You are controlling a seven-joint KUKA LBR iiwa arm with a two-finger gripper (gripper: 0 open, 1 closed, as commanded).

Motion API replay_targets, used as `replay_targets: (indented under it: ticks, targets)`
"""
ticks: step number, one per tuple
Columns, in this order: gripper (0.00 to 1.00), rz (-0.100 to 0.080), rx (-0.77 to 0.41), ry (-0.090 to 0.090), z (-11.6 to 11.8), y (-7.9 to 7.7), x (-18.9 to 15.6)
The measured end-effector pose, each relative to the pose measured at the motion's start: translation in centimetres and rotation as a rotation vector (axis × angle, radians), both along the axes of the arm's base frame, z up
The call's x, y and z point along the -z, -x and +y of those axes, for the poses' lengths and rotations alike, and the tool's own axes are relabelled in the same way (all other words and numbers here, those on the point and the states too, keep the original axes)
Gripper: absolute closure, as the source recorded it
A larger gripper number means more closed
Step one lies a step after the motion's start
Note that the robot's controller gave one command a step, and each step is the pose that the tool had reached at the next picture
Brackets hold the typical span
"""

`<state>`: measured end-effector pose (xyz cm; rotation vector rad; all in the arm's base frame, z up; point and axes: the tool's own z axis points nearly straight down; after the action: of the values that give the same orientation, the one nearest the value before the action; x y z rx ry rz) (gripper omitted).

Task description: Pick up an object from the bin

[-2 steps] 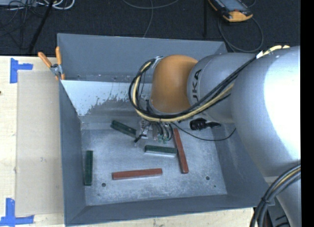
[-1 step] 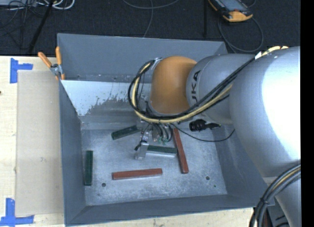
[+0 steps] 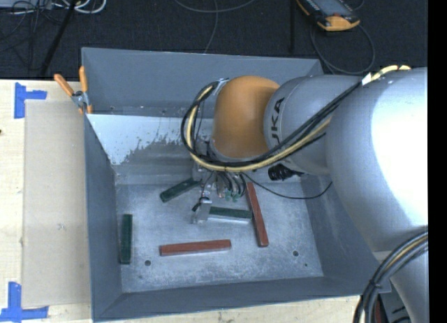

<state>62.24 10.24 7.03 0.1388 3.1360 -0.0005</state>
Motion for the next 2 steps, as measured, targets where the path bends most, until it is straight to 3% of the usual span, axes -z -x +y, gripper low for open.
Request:
replay_targets:
  ticks: [1, 2]
  targets:
    - [0.00, 0.000, 0.003, 0.000, 0.37, 0.10, -0.02]
    - [1.00, -0.002, 0.005, -0.002, 0.36, -0.02, -0.21]
